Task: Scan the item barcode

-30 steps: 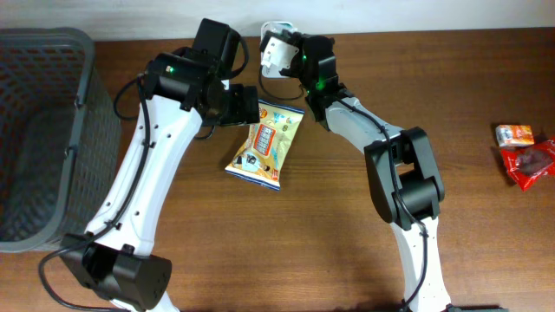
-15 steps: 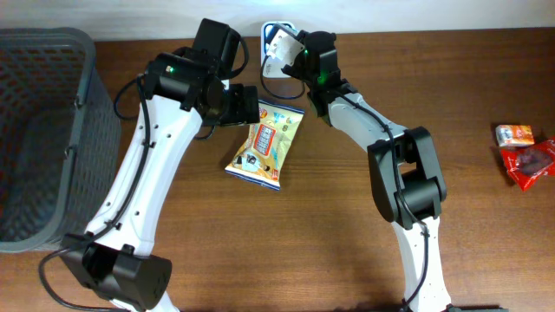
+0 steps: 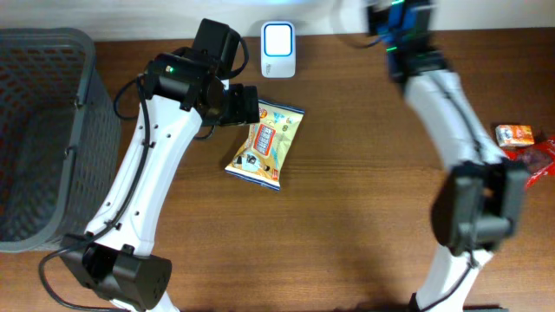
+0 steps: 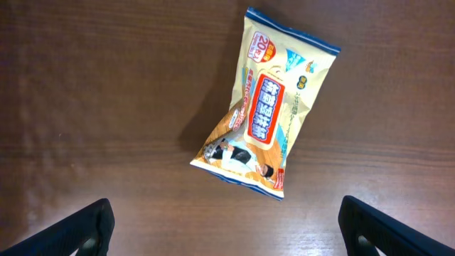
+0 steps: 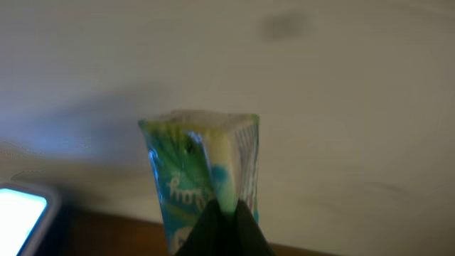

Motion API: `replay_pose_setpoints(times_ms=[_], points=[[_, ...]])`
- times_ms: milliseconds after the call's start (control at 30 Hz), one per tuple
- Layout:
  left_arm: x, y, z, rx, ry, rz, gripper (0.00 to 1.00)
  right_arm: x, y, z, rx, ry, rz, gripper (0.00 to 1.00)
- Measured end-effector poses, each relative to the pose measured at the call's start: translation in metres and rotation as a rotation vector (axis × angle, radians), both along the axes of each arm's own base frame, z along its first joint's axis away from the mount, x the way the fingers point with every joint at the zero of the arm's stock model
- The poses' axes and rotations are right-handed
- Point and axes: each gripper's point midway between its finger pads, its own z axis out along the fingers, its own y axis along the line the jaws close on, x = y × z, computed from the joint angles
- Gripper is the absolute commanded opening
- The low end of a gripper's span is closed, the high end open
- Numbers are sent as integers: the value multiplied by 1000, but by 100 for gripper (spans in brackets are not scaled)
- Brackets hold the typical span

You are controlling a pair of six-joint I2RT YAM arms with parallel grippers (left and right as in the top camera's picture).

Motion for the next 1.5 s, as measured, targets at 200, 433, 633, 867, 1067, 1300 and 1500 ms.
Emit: replay_pose_setpoints(times_ms=[200, 433, 633, 867, 1067, 1300, 1500], points=[[0, 0, 0, 0, 2, 0, 99, -102, -176, -59, 268, 420, -440, 4], [0, 0, 0, 0, 1, 0, 99, -225, -306, -119, 550, 616, -898, 4], [0, 0, 0, 0, 1, 0, 99, -272, -340, -169, 638, 638, -1063, 99], [0, 0, 0, 0, 1, 0, 99, -253, -316, -178, 730, 647, -929, 99], [0, 0, 0, 1, 2, 0, 99, -208, -210, -158, 951, 710, -325, 99], [0, 0, 0, 0, 2, 0, 99, -198, 5, -190, 711, 975, 217, 99], [0, 0, 0, 0, 1, 0, 99, -225, 133, -207, 613, 1098, 383, 99]])
